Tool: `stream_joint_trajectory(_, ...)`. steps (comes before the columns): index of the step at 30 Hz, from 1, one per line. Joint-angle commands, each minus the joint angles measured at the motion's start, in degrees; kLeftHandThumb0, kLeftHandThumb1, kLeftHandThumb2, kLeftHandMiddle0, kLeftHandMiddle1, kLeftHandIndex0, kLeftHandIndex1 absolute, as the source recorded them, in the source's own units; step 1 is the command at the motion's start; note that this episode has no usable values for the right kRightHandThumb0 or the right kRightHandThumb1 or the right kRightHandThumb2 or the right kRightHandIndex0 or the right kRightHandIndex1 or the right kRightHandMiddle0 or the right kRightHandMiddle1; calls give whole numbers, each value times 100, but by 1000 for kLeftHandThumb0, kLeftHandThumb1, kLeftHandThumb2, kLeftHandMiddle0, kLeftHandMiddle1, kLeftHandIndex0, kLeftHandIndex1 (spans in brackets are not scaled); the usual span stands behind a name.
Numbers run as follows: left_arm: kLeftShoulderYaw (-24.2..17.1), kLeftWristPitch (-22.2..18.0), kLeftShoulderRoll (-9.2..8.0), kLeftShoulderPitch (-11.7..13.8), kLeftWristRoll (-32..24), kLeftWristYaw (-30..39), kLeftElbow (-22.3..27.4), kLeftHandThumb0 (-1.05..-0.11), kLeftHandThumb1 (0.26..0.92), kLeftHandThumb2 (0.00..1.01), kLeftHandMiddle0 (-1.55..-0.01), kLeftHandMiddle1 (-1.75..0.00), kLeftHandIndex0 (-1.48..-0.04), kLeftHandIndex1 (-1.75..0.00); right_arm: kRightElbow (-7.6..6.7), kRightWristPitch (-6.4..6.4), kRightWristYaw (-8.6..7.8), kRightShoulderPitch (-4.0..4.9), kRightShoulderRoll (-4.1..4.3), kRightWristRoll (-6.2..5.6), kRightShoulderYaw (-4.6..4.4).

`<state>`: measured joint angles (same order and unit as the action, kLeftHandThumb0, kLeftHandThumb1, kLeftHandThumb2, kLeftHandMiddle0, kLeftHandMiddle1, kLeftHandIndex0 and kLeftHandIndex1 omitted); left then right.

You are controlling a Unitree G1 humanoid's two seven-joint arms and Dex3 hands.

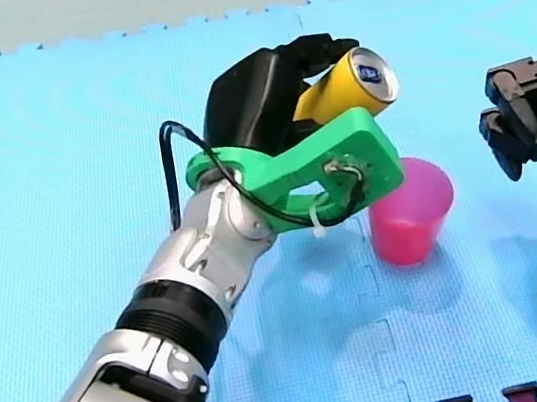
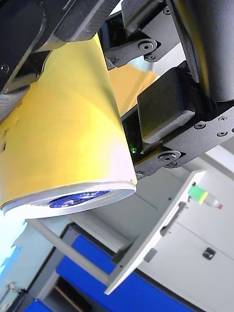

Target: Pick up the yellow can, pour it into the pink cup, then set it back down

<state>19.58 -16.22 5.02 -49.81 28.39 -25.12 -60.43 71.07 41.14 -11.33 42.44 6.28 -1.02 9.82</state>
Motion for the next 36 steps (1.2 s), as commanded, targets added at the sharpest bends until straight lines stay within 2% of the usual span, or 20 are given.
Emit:
stream_joint_trajectory(1,4,-63,-9,-69,1,-22,-24,-637,844,1,-1197,-670,-1290,-40,-12,21,8,-9,33,-8,1)
stream_joint_trajectory(10,139,-152,-22,-68,143,-135,-154,-633,843,0,-1181,-725,-1298,-29,-36,27,3,-13,26,-11,0)
stream_joint_trajectory(16,435,-228,-127,-117,541,-412,-273,-650,846,1,-1166,-739,-1295,-18,-48,44,-13,-11,11,-26,7)
stream_joint_trajectory(20,537,-214,-180,-127,686,-496,-283,-660,847,0,-1165,-715,-1287,-10,-42,107,0,-3,4,-20,8)
stream_joint_trajectory(27,602,-184,-220,-100,749,-499,-253,-617,819,0,-1227,-529,-1279,-1,-37,195,62,-3,-3,16,-12)
stream_joint_trajectory(32,634,-166,-219,-95,765,-514,-255,-604,813,0,-1258,-441,-1278,0,-24,296,192,1,3,79,-44)
stream_joint_trajectory(36,656,-144,-220,-92,770,-509,-257,-597,811,0,-1274,-398,-1278,0,-12,284,139,27,30,9,12)
